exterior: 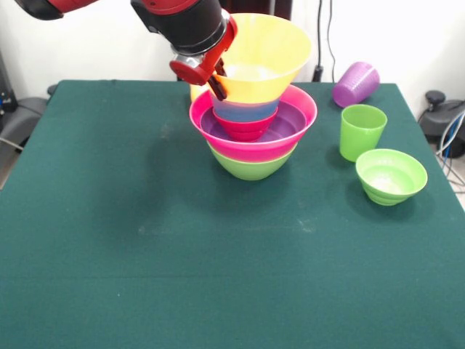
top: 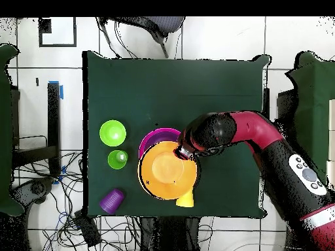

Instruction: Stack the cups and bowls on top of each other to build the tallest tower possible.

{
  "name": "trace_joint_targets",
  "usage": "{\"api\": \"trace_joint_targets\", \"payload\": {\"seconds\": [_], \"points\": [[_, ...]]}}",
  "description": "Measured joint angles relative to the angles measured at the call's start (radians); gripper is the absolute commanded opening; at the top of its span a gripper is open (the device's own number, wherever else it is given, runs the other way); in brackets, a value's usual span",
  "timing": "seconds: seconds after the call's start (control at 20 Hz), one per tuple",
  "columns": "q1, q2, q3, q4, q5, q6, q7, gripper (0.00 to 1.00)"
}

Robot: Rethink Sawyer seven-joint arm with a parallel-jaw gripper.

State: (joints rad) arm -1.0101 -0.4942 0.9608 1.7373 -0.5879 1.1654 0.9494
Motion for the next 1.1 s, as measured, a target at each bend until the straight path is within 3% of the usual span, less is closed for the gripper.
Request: {"api": "trace_joint_targets", "payload": {"seconds": [0.6,0.65,1.1], "points": [[0.000,0.000,0.002,0.001,0.000,0.000,0.000,0.00],[0.000,0.000,0.003,0.001,-0.001,-0.006,0.000,1.00],[0.000,0.000,0.004,0.002,-0.002,-0.053,0.000,1.00]]}}
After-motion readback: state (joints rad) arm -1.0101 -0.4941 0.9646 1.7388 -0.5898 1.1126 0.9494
